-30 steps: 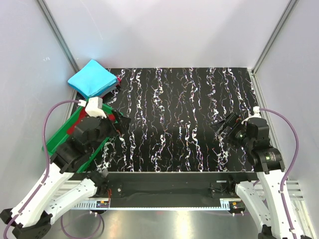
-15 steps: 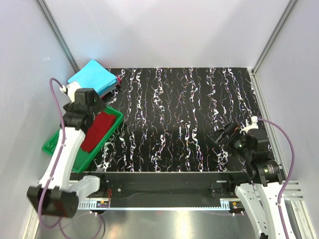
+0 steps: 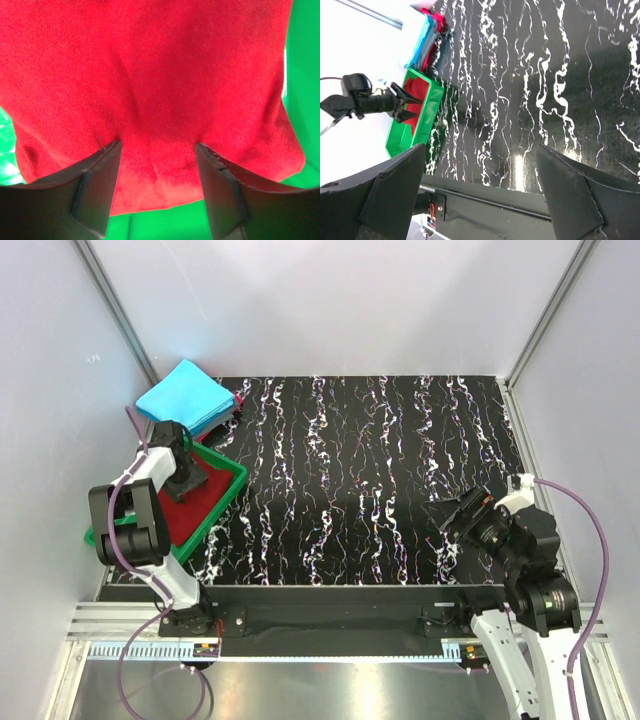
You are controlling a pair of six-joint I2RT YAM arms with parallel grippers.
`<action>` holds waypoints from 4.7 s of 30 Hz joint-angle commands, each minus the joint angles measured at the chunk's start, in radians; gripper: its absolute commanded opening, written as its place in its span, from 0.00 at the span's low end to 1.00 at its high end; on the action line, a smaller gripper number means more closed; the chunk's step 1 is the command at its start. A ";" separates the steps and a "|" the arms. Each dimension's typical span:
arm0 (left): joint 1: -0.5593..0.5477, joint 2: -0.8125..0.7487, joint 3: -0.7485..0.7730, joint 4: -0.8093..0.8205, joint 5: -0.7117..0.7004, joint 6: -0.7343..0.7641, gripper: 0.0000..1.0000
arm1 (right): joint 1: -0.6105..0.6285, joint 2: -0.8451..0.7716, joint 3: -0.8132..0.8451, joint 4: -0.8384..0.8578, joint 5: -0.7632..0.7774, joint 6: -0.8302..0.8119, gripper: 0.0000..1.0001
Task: Fold and stack the t-shirts
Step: Grab the tshirt from the pile, then move the tshirt to the center of the board, then flatten the tshirt out
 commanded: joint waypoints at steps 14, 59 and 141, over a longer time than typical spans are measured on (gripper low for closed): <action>-0.029 -0.374 0.231 -0.033 -0.045 0.086 0.07 | -0.002 -0.011 0.021 0.000 0.042 -0.002 0.97; -0.862 -0.307 -0.277 0.379 0.443 -0.028 0.67 | -0.002 0.594 -0.277 0.351 0.059 0.156 0.73; -1.399 0.328 0.341 0.316 -0.403 0.520 0.61 | -0.085 0.482 0.119 0.149 0.174 0.043 0.70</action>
